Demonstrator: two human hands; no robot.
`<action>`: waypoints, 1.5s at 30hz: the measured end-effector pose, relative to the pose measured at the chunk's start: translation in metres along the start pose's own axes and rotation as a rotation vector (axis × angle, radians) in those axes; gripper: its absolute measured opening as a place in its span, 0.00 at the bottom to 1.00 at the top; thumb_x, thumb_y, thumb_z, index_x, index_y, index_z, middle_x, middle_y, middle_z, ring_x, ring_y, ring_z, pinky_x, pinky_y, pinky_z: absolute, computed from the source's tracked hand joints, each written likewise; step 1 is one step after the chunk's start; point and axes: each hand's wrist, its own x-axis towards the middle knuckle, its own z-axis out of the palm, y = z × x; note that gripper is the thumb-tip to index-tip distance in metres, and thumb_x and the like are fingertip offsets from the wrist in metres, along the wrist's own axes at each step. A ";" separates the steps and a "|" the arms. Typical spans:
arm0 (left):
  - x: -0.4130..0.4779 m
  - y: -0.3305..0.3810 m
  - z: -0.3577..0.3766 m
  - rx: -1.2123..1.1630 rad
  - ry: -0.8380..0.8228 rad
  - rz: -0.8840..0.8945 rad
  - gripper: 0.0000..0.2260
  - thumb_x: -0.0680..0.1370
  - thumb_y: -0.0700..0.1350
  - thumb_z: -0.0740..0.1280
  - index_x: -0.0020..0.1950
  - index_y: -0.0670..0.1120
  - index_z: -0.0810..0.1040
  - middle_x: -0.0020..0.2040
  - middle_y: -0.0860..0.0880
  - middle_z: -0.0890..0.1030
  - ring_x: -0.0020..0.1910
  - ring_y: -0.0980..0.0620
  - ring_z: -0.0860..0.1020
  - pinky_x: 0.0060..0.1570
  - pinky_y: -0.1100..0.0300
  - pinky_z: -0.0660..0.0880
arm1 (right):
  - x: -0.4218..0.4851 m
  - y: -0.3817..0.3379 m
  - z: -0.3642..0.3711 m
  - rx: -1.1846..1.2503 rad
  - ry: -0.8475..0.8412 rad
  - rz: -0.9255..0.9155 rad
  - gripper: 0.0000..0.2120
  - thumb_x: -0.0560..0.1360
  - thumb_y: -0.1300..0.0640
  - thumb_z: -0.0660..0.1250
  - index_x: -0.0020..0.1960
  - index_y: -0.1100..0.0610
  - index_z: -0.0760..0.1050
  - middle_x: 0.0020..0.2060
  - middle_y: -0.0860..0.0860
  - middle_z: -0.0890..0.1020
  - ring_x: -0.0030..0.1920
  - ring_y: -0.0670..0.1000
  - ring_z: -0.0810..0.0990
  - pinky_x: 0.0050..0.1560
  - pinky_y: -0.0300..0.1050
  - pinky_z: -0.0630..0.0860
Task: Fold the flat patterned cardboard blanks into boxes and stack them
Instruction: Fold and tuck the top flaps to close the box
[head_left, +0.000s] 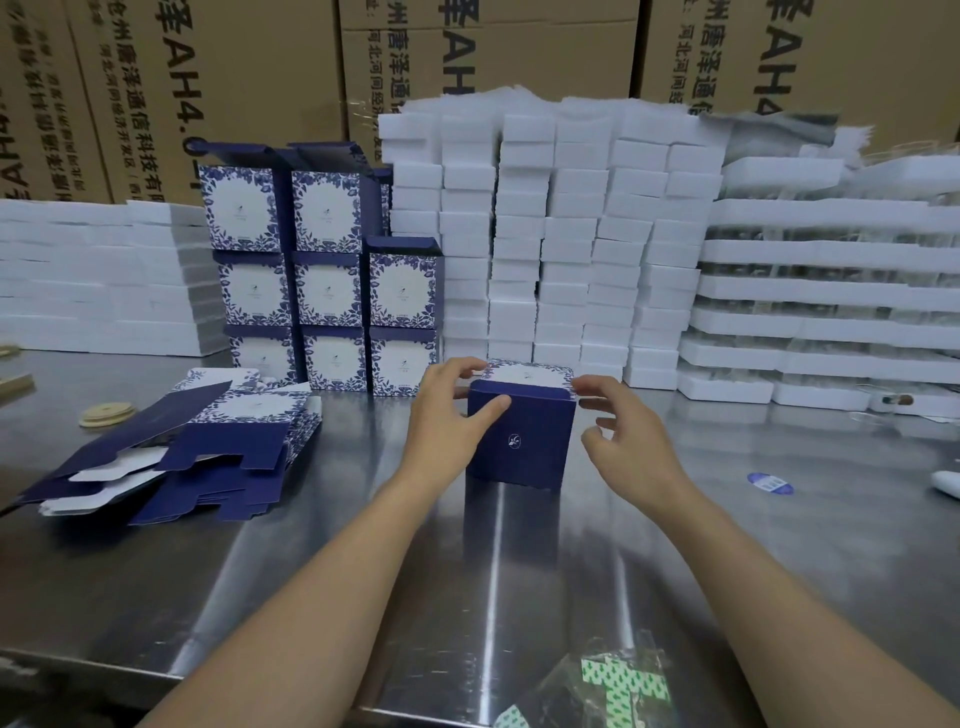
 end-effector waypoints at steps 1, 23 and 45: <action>0.000 0.001 0.000 -0.035 0.029 -0.033 0.19 0.76 0.48 0.79 0.64 0.57 0.78 0.59 0.59 0.78 0.54 0.75 0.76 0.48 0.78 0.72 | 0.000 0.000 0.000 -0.007 0.012 -0.030 0.29 0.76 0.74 0.61 0.66 0.46 0.76 0.62 0.43 0.81 0.62 0.41 0.79 0.64 0.48 0.78; -0.010 0.044 0.007 0.436 -0.005 0.345 0.21 0.78 0.42 0.68 0.71 0.56 0.77 0.63 0.60 0.81 0.65 0.57 0.75 0.68 0.54 0.69 | -0.015 -0.022 0.040 -0.131 0.030 -0.175 0.52 0.67 0.38 0.78 0.80 0.27 0.49 0.71 0.35 0.72 0.66 0.38 0.75 0.64 0.49 0.67; 0.002 -0.023 -0.001 0.592 0.082 0.009 0.28 0.76 0.56 0.72 0.73 0.67 0.67 0.84 0.49 0.48 0.79 0.40 0.61 0.68 0.44 0.72 | -0.026 0.006 0.043 0.001 -0.370 0.006 0.33 0.79 0.54 0.73 0.74 0.29 0.63 0.44 0.46 0.85 0.46 0.44 0.84 0.56 0.43 0.80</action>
